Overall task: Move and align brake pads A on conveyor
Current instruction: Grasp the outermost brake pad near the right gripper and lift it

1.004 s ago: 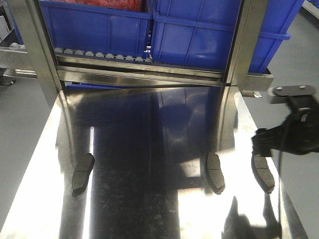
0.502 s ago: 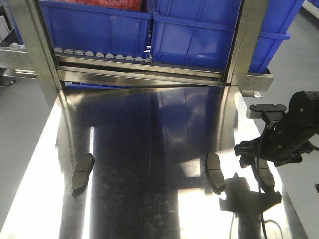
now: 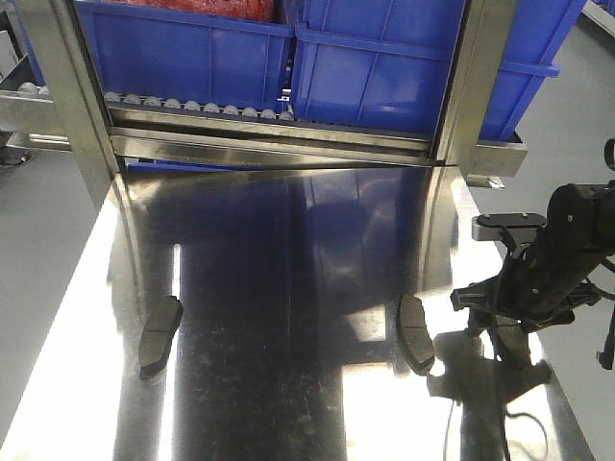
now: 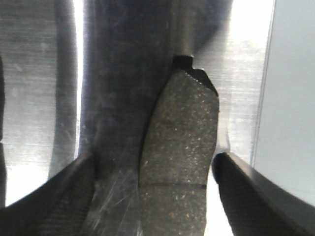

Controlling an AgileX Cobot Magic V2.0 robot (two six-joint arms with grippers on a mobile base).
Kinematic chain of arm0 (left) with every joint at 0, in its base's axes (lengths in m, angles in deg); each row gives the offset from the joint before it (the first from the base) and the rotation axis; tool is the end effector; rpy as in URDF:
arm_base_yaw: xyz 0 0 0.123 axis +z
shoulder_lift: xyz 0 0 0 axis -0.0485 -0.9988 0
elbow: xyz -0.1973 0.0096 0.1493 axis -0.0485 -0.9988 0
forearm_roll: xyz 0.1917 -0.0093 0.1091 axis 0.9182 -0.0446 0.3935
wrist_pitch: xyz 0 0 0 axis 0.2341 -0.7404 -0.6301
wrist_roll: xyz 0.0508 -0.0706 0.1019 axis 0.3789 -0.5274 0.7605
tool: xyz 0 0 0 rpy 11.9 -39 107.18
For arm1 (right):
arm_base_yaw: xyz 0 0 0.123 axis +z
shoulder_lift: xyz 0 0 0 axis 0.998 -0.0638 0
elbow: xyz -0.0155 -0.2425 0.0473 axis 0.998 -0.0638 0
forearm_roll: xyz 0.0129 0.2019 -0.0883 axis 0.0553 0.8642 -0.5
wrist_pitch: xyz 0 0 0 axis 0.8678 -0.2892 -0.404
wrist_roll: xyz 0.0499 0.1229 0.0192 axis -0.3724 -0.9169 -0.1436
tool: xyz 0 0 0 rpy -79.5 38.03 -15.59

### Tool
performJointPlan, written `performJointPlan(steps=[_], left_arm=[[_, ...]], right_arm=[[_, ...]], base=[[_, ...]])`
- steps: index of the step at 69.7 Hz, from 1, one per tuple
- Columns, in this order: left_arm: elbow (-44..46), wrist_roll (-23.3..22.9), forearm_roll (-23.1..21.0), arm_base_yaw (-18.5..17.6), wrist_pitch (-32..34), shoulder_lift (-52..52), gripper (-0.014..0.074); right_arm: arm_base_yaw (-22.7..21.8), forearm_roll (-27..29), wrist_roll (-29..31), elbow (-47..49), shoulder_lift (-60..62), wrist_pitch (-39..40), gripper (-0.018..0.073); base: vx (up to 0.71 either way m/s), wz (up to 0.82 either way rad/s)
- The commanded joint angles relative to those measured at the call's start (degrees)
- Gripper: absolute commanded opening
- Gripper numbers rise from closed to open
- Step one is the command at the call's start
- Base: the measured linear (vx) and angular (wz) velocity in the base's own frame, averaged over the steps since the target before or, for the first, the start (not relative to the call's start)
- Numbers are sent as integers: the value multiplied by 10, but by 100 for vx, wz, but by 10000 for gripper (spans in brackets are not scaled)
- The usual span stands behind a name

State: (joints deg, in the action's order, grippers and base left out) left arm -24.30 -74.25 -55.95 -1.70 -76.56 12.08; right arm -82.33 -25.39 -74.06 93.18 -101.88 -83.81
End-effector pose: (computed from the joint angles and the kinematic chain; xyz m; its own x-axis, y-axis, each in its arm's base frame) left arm 0.1121 -0.0229 0.2543 -0.2795 0.0965 -0.9553 0.1995 0.9791 0.0405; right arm 0.3044 0.0251 0.1011 -0.9837 -0.0642 -0.1680 -0.0700 0.9971 0.0285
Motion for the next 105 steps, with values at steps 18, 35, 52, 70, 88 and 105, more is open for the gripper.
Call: performJointPlan(steps=[18, 35, 52, 70, 88, 105], left_arm=[[19, -5, -11, -2, 53, -5, 114], [19, -5, -11, -2, 53, -5, 114], [19, -5, -11, -2, 53, -5, 114], [19, -5, -11, -2, 53, -5, 114], [19, -5, -11, -2, 53, -5, 114], [19, -5, -11, -2, 53, -5, 115]], right_arm=[[0, 2, 3, 12, 17, -3, 249], [0, 2, 10, 12, 30, -2, 49], [0, -14, 16, 9, 100, 15, 17], [0, -24, 16, -48, 214, 72, 17], [0, -24, 18, -169, 401, 148, 17], [0, -24, 18, -262, 591, 186, 17]], base=[[0, 0], [0, 0], [0, 0], [0, 0], [0, 0], [0, 0]])
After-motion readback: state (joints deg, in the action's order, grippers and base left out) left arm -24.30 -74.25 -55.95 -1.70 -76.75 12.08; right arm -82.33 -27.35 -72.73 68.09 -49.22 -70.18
